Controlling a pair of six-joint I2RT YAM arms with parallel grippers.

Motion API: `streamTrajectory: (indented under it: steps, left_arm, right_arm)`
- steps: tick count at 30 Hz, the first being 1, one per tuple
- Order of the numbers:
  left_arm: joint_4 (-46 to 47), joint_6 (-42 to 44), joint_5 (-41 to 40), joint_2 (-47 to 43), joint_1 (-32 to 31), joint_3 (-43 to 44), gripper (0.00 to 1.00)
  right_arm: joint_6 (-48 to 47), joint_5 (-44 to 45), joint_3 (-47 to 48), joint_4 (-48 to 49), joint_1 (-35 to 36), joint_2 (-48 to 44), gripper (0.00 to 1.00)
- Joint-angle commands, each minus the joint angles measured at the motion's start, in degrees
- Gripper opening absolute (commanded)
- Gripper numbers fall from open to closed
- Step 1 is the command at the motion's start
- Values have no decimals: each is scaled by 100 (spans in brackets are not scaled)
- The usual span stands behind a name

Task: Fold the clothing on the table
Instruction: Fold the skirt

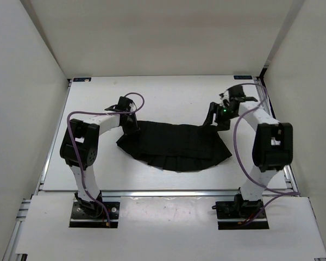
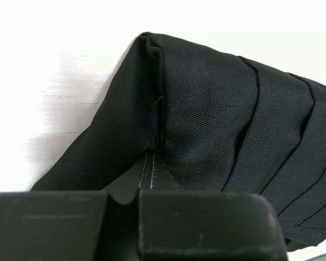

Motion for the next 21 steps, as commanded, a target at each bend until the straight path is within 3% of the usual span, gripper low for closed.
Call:
streamTrajectory:
  steps: [1,8,21]
  left_arm:
    - [-118,-99,132,-278,71,43,0]
    - [-188,-144,246,-365,53,88,0]
    - [-4,-302,396,-717,229,-448,0]
  right_arm:
    - [-348,-89,-268,-8,-629,-685,77]
    - [-806,166,-479,-361,-1394,-370,79]
    - [-341,-1626,-1296,745,-930,298,72]
